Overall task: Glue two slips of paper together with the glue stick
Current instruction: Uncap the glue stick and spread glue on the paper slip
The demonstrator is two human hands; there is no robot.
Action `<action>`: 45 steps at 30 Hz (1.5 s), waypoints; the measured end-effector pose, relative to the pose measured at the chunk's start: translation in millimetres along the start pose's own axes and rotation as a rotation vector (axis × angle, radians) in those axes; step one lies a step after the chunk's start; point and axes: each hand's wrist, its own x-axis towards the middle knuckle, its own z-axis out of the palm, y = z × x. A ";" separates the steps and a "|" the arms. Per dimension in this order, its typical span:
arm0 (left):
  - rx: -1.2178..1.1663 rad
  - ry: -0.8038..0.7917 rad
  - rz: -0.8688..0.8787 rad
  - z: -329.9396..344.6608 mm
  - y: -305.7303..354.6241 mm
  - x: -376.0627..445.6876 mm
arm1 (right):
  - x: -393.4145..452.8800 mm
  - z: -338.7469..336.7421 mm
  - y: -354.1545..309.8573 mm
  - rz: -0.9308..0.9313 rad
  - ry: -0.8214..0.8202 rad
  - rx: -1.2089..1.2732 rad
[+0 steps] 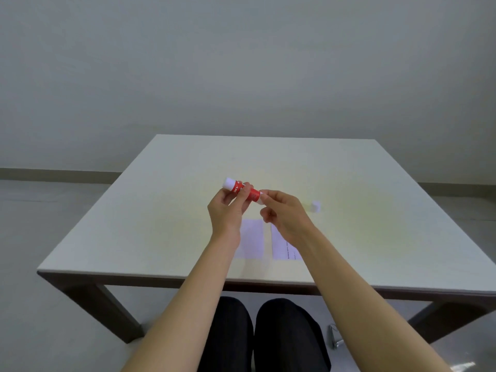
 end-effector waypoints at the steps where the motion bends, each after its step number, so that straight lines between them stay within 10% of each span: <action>1: -0.005 0.001 -0.004 0.6 -0.1 -1.7 | -0.6 2.0 0.5 0.011 0.005 0.017; 8: 0.208 -0.127 0.099 10.0 6.2 -12.5 | -2.8 10.5 -6.4 0.268 0.181 -0.071; 27: 0.199 -0.102 0.107 7.2 24.5 -12.0 | -10.6 -0.4 -14.0 0.106 -0.084 0.257; 45: 0.184 -0.118 0.009 3.0 18.9 -16.9 | -9.5 11.5 -8.2 0.318 0.114 0.125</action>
